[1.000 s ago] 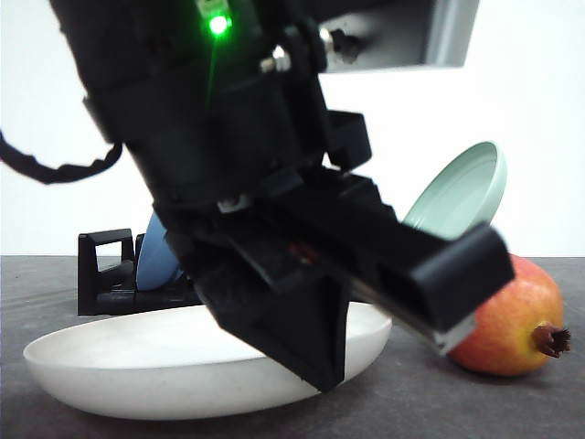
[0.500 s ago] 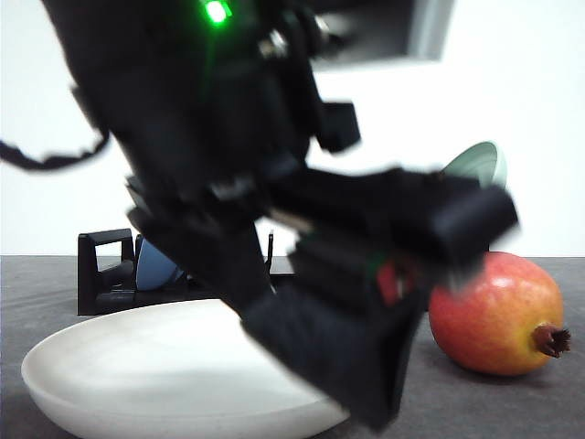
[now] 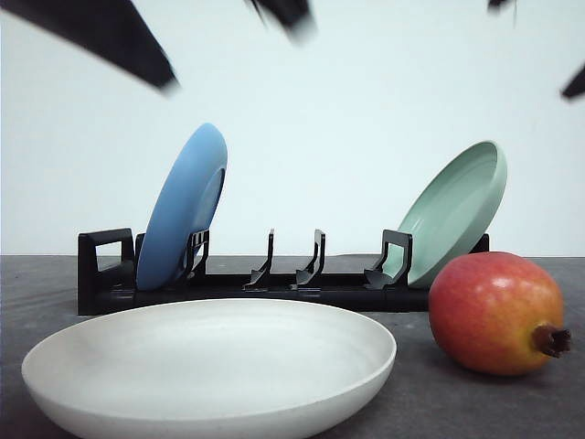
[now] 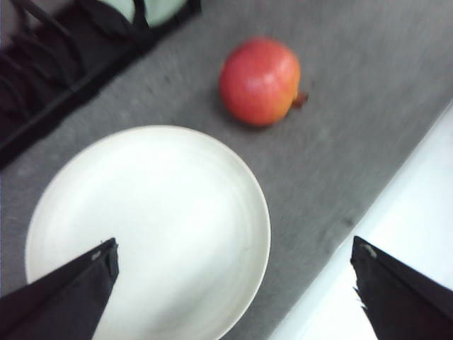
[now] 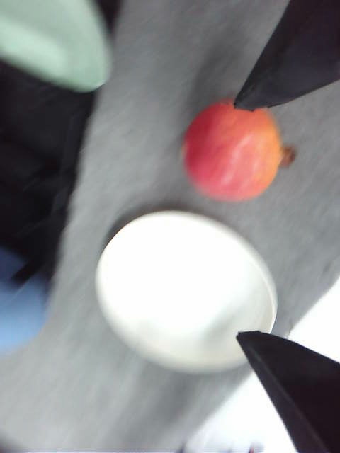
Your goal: Place pomegranate in white plate
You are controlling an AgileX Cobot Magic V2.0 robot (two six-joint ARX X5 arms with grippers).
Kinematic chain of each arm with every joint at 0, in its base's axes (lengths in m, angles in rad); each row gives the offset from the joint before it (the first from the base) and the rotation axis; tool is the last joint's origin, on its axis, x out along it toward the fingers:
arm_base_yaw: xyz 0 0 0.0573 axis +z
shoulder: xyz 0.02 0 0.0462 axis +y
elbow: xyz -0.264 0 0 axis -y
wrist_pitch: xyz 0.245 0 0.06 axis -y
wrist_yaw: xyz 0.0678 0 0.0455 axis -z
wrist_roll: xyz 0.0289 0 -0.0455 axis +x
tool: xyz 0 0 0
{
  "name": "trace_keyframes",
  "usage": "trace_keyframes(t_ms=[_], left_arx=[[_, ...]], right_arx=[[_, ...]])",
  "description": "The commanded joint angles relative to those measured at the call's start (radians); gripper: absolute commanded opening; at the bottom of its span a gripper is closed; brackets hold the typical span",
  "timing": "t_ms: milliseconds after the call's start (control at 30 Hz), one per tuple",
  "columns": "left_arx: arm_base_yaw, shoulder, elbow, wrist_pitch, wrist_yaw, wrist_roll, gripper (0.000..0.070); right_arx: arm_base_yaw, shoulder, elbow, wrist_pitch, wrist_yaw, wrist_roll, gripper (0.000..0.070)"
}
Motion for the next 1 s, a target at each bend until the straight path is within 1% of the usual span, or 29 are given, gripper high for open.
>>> trace_keyframes(t_ms=[0, 133, 300, 433, 533, 667, 767, 900, 967], left_arx=[[-0.013, -0.064, 0.010, -0.004, -0.002, -0.040, 0.0638], [-0.013, -0.223, 0.010, -0.036, 0.008, -0.039, 0.0637], [-0.013, -0.376, 0.010, -0.118, 0.008, -0.042, 0.0637], [-0.013, -0.473, 0.010, -0.168, 0.007, -0.061, 0.0636], [-0.013, -0.532, 0.010, -0.185, 0.006, -0.061, 0.0635], [-0.013, -0.585, 0.010, -0.199, 0.006, -0.066, 0.0633], [-0.013, -0.603, 0.010, -0.210, 0.006, -0.066, 0.0633], [-0.013, -0.606, 0.009, -0.211, 0.004, -0.066, 0.0633], [-0.013, -0.605, 0.010, -0.211, 0.003, -0.066, 0.0632]], right_arx=[[0.016, 0.043, 0.018, 0.003, 0.020, -0.021, 0.0635], [0.048, 0.146, 0.018, 0.004, 0.056, -0.036, 0.0635], [0.084, 0.281, 0.018, 0.013, 0.126, -0.039, 0.0635], [0.111, 0.385, 0.018, 0.045, 0.156, -0.039, 0.0635], [0.125, 0.458, 0.018, 0.076, 0.158, -0.037, 0.0636], [0.145, 0.543, 0.018, 0.098, 0.161, -0.036, 0.0636], [0.161, 0.594, 0.018, 0.106, 0.184, -0.037, 0.0636], [0.179, 0.635, 0.018, 0.119, 0.204, -0.037, 0.0635], [0.186, 0.641, 0.018, 0.127, 0.205, -0.036, 0.0624]])
